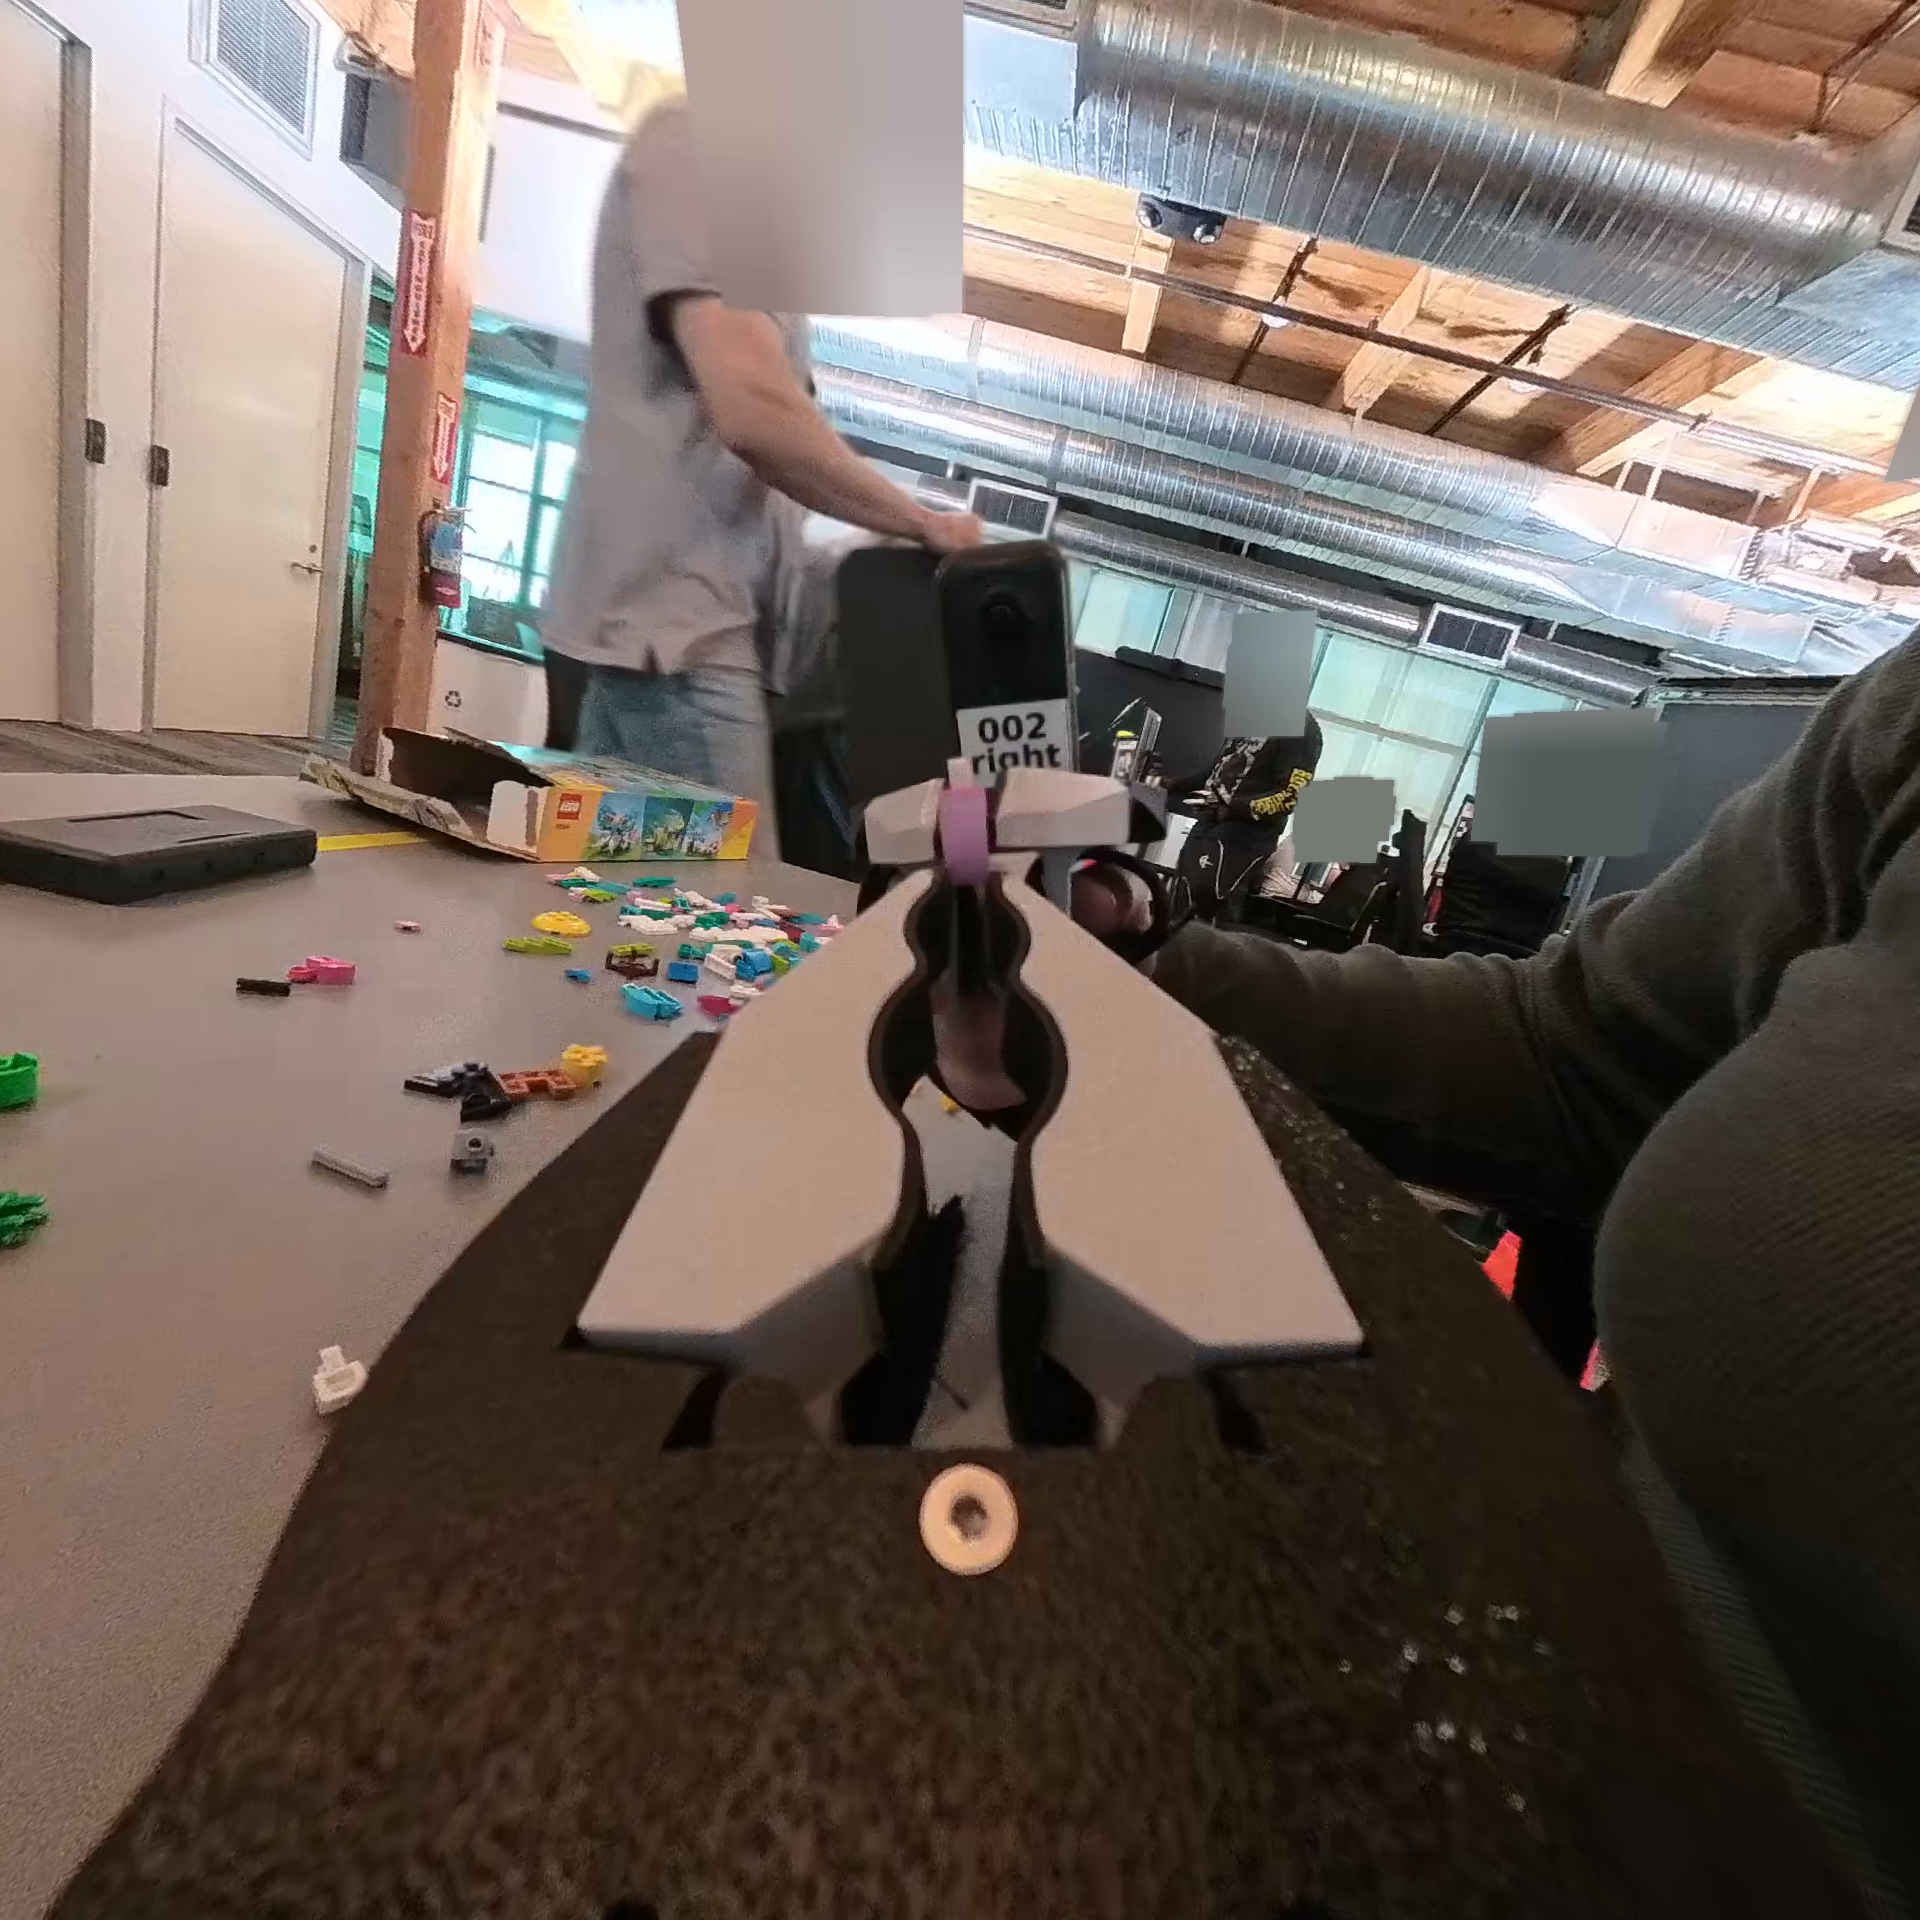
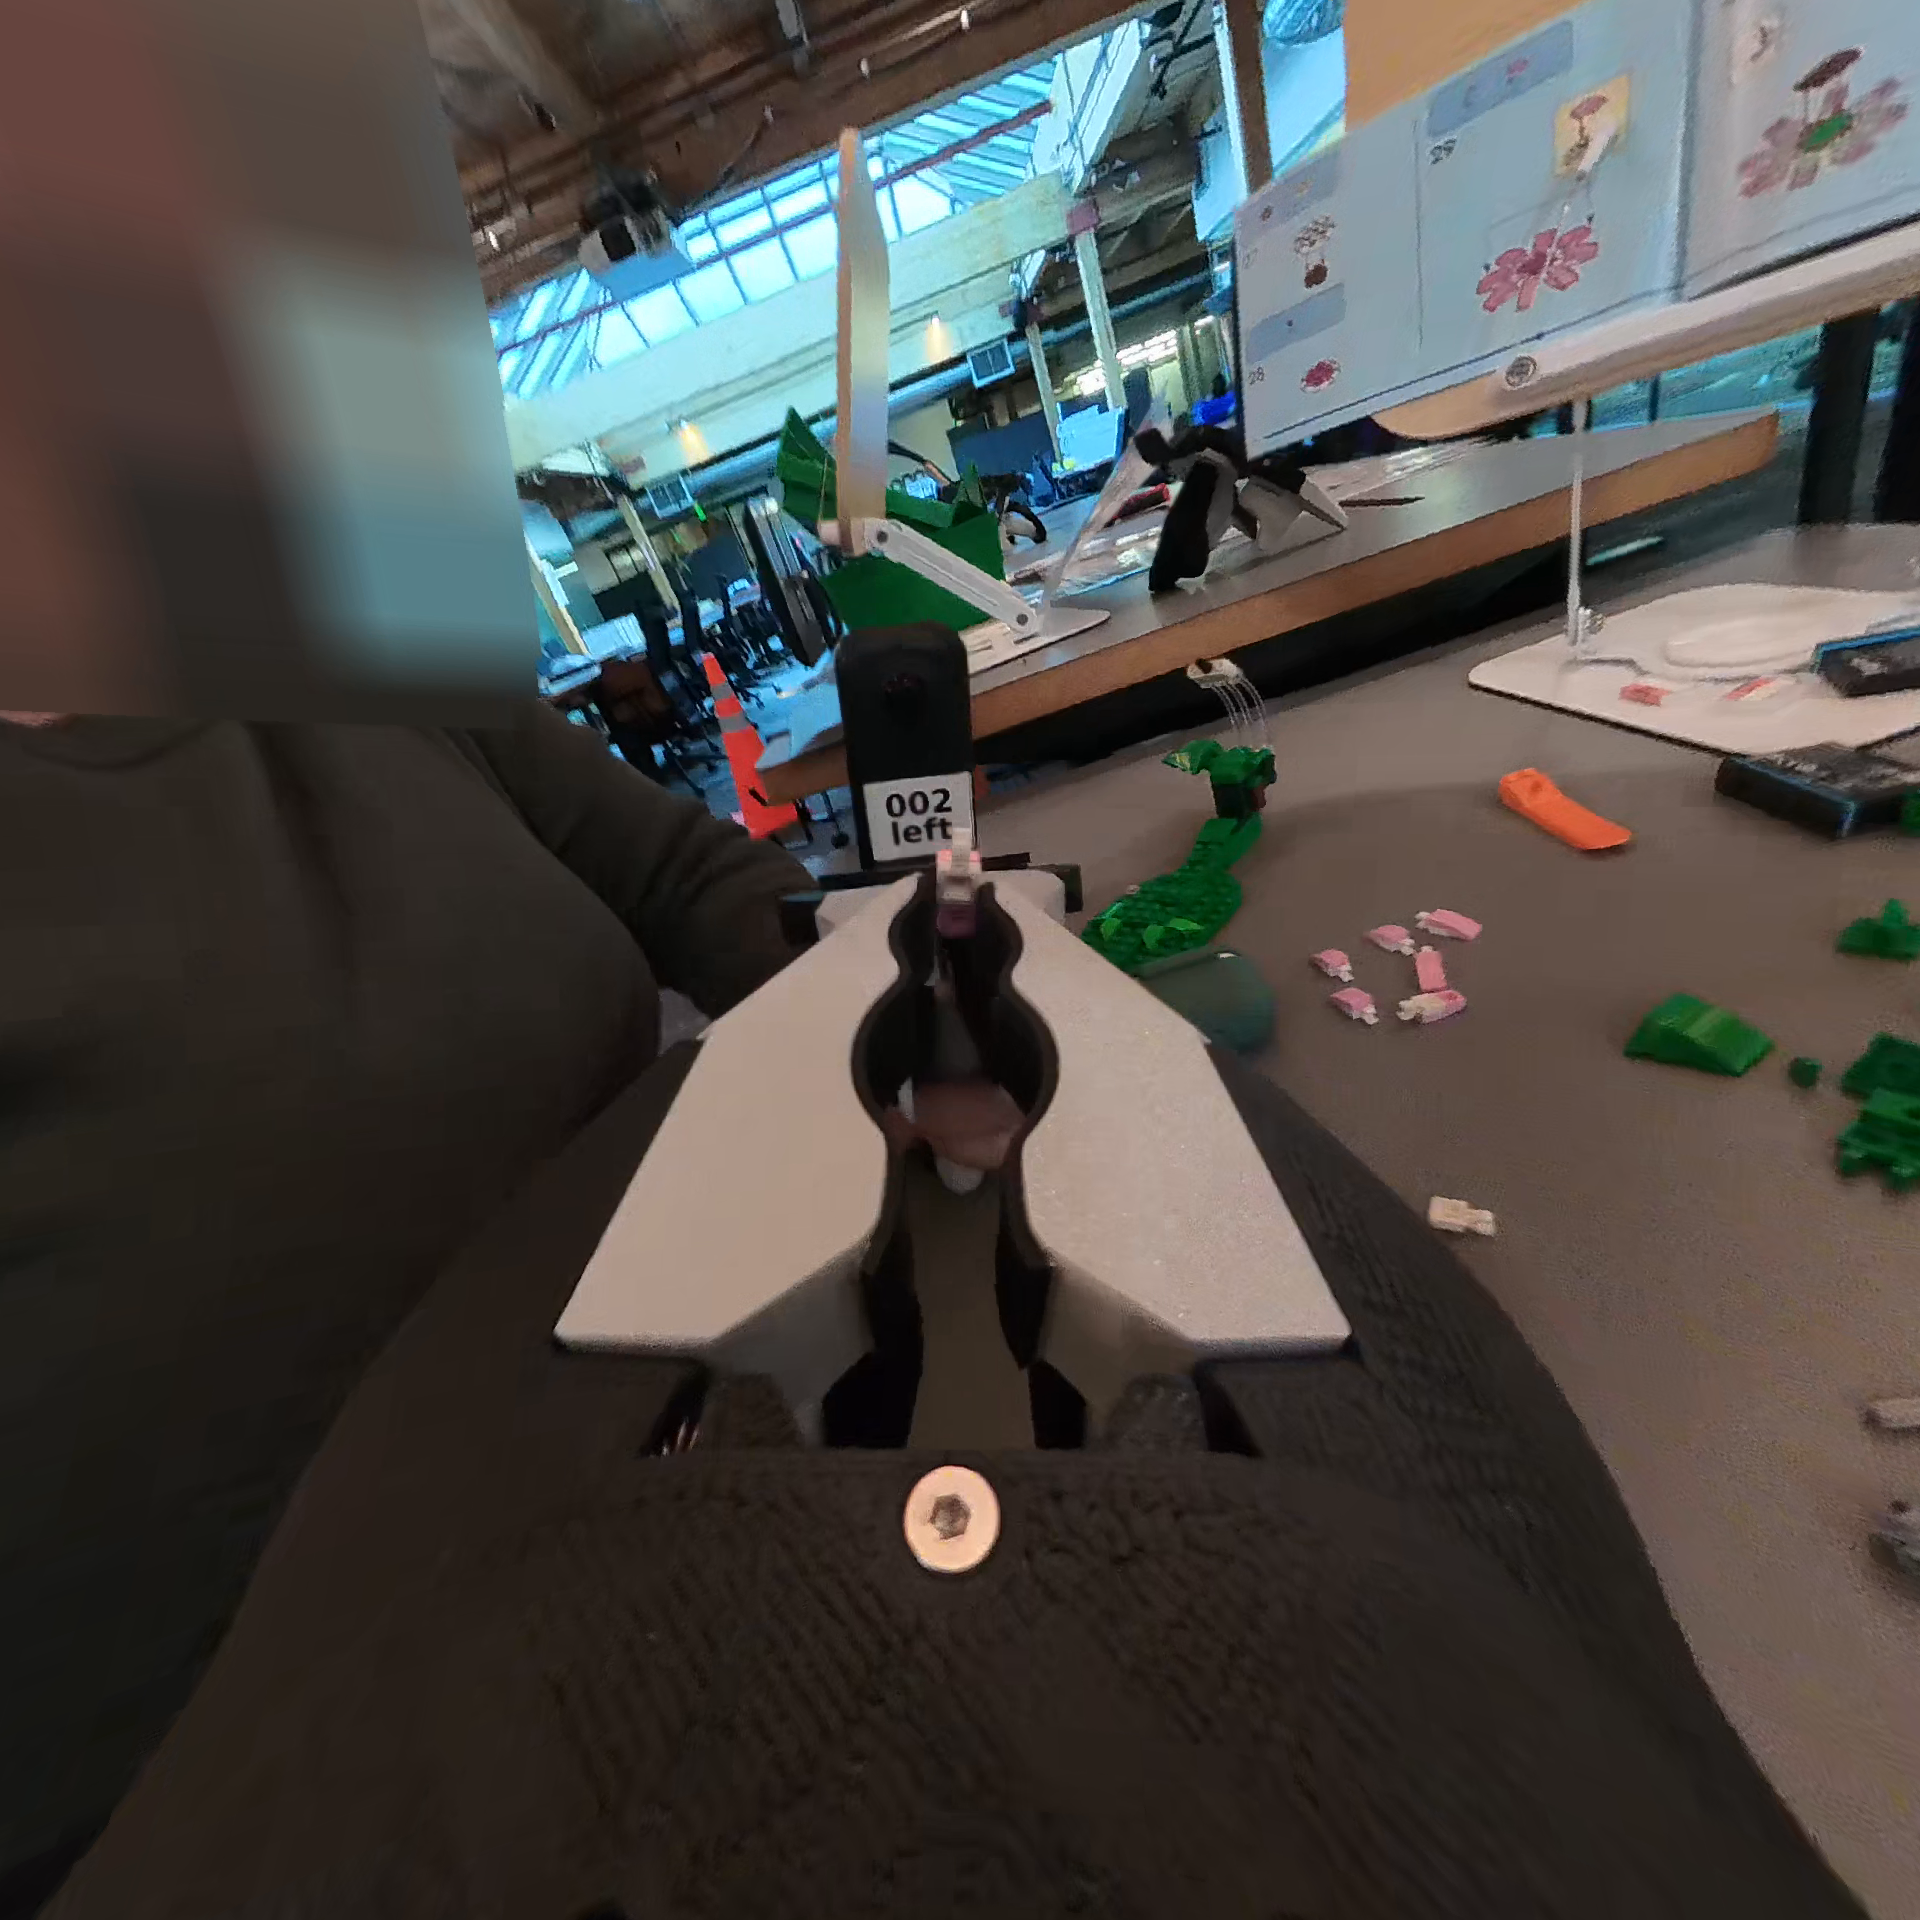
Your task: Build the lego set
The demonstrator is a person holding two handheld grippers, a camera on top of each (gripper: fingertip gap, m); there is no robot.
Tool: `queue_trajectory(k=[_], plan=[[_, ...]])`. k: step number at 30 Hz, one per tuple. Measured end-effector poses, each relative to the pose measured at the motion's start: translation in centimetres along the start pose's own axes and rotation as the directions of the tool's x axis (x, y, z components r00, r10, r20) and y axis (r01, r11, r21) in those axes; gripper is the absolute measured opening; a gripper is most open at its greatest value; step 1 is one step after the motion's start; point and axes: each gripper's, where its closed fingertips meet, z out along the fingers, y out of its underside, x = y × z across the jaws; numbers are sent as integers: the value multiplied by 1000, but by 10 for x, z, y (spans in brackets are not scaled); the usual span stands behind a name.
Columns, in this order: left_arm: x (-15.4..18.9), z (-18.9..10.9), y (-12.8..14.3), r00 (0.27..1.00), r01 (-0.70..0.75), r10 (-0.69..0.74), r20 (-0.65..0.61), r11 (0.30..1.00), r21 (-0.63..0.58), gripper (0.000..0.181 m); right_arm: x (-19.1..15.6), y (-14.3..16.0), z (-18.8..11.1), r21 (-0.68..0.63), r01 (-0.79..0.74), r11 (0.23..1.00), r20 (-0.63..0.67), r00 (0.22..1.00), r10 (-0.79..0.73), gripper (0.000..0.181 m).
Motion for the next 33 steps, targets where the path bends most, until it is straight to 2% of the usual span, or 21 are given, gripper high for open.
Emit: queue_trajectory(k=[6, 7, 9, 11, 13, 16, 17, 19, 22, 25, 28, 31, 33], plan=[[2, 2, 4, 1000, -17, 17, 5, 1000, -22, 2, -2, 2, -4, -99, 63, 993, -8, 998, -64, 7], [2, 2, 5, 999, -36, 36, 13, 999, -29, 3, -2, 3, -5, -133, 68, 989, -7, 998, -69, 21], [4, 2, 8, 998, -62, 62, 10, 997, -50, 3, -7, 5, -8, -207, 76, 975, 20, 997, -74, 28], [6, 3, 10, 997, -72, 73, 6, 995, -65, 3, -10, 5, -9, -250, 122, 961, 29, 993, -118, 21], [9, 4, 11, 996, -84, 84, -6, 994, -68, 3, -10, 6, -9, -290, 144, 946, 26, 989, -142, 7], [12, 3, 8, 992, -124, 124, -9, 991, -43, 4, -12, 4, -9, -313, 162, 936, 67, 987, -149, 7], [8, 2, 5, 988, -149, 150, 35, 989, -22, 4, -7, 0, -7, -305, 177, 936, 63, 984, -165, 7], [-1, -4, -6, 963, -237, 231, 142, 971, 22, 15, 15, -12, 0, -273, 174, 946, 12, 984, -178, 7], [-3, -12, -16, 892, -406, 390, 229, 914, 24, 12, 80, -5, 19, -341, 93, 936, -152, 977, -152, 7], [10, -10, -13, 873, -464, 452, 185, 886, 24, 12, 121, 34, 52, -506, 61, 860, -154, 975, -160, 7], [21, -9, -13, 874, -477, 467, 136, 877, 55, 11, 147, 68, 79, -636, 45, 770, -129, 978, -164, 7], [24, -9, -12, 883, -463, 455, 112, 884, 62, 11, 163, 86, 88, -710, 43, 703, -121, 976, -181, 8], [24, -8, -10, 887, -456, 449, 105, 888, 60, 11, 165, 90, 87, -732, 34, 681, -122, 976, -180, 21]])
